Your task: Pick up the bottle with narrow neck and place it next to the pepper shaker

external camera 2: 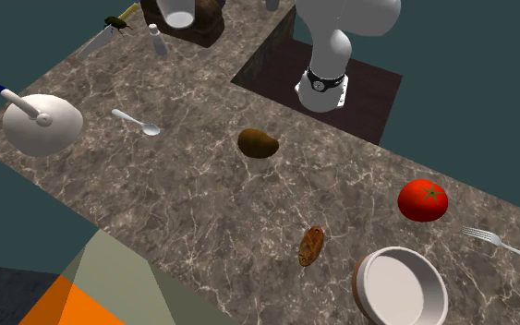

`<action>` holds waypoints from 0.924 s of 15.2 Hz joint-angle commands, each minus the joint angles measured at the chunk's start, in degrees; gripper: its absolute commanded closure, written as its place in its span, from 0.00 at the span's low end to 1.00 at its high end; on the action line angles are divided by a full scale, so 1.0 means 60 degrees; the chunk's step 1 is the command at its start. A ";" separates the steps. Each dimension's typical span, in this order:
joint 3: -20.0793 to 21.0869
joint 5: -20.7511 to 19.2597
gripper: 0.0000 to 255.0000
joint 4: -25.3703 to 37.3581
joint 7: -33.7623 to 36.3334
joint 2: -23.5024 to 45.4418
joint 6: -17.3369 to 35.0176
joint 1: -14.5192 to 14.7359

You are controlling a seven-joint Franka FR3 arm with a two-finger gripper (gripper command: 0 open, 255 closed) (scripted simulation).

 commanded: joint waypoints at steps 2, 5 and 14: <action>-0.0079 -0.0125 1.00 -0.0432 0.0088 -0.0163 0.0292 -0.0094; -0.0190 -0.0258 1.00 -0.0845 0.0170 -0.0306 0.0587 -0.0172; -0.0629 -0.0693 1.00 -0.1973 0.0392 -0.0645 0.1477 -0.0352</action>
